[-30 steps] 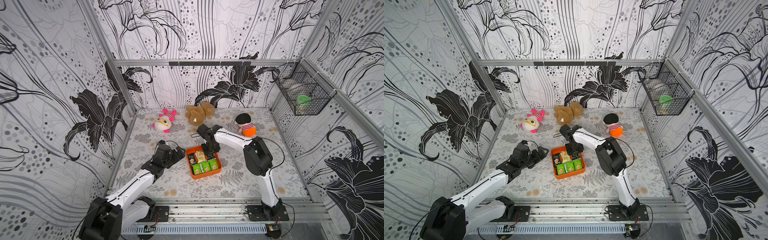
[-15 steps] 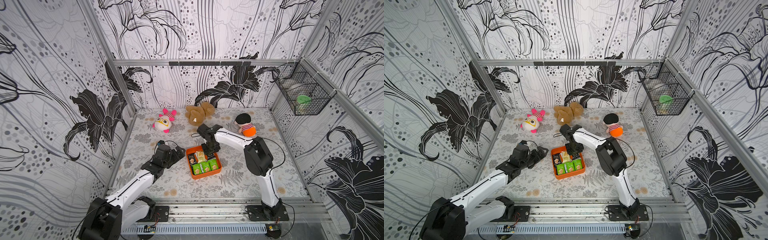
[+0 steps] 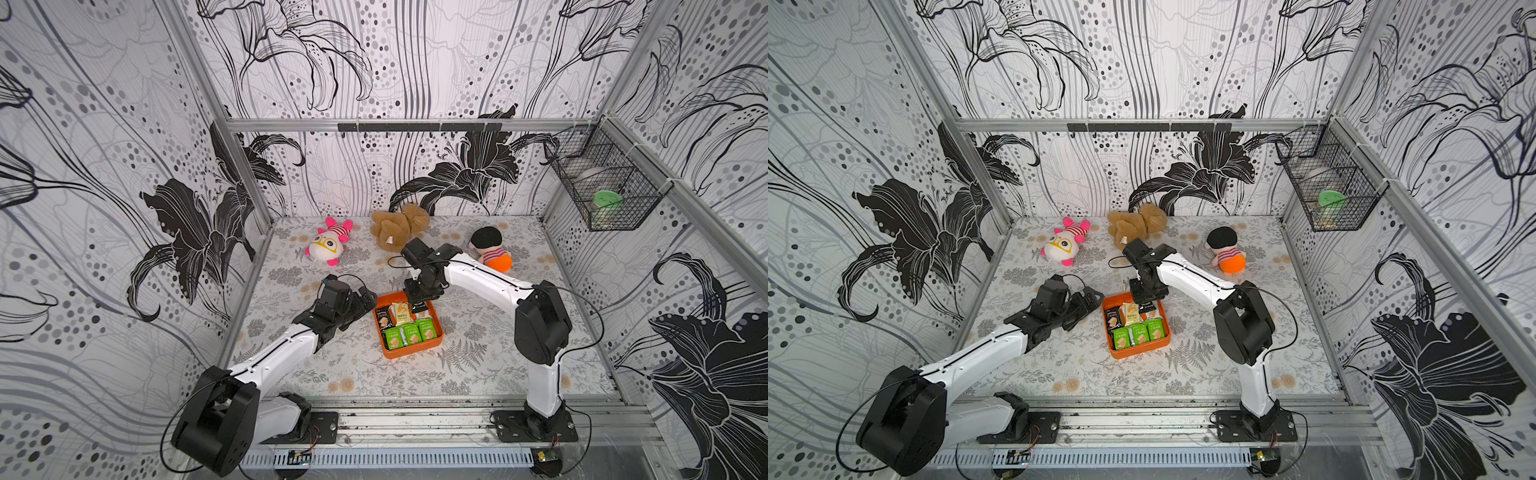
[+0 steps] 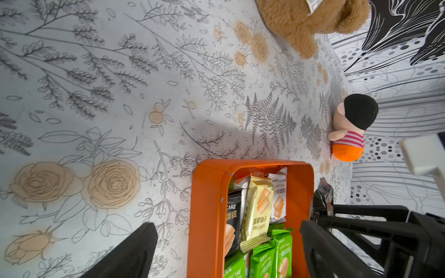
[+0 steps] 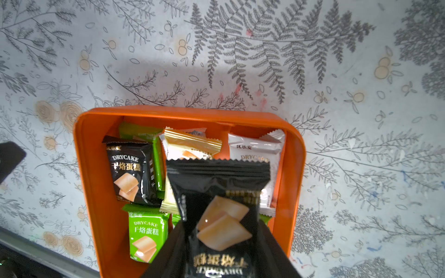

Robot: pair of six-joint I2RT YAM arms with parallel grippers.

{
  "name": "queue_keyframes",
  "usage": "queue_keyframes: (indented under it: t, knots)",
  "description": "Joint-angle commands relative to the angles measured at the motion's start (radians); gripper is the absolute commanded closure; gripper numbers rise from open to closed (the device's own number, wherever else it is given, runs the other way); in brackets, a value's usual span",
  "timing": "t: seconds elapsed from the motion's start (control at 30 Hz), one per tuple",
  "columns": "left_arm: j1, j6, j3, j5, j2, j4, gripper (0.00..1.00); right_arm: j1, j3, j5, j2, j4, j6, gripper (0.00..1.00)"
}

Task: Take the cookies out of the storage box
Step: Pick up the cookie from the storage box, then place the cookie at the center of the board.

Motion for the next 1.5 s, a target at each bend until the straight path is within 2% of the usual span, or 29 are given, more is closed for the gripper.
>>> queue_keyframes:
  t: [0.0, 0.3, 0.57, 0.8, 1.2, 1.27, 1.4, 1.47]
  knots:
    - [-0.015, 0.007, 0.048, 0.005, 0.027, 0.036, 0.03, -0.014, -0.017, 0.033, -0.063, -0.007, -0.005, 0.61]
    - [-0.081, 0.015, 0.123, -0.025, 0.121, -0.03, 0.03, -0.192, -0.048, 0.054, -0.069, 0.03, -0.065, 0.6]
    - [-0.104, -0.001, 0.158, -0.051, 0.162, -0.076, 0.03, -0.309, 0.033, 0.091, 0.083, 0.08, -0.116, 0.6]
    - [-0.111, -0.015, 0.149, -0.086, 0.145, -0.129, 0.03, -0.33, 0.139, 0.126, 0.221, 0.07, -0.144, 0.6]
    - [-0.111, -0.048, 0.074, -0.156, 0.035, -0.153, 0.03, -0.347, 0.199, 0.076, 0.318, 0.069, -0.155, 0.57]
    - [-0.111, -0.044, 0.072, -0.16, 0.026, -0.153, 0.03, -0.347, 0.218, 0.072, 0.329, 0.057, -0.157, 0.54]
    - [-0.111, -0.046, 0.06, -0.168, 0.011, -0.151, 0.03, -0.347, 0.236, 0.078, 0.321, 0.045, -0.161, 0.39]
    - [-0.112, -0.049, 0.051, -0.168, 0.004, -0.142, 0.03, -0.347, 0.241, 0.081, 0.301, 0.032, -0.167, 0.36]
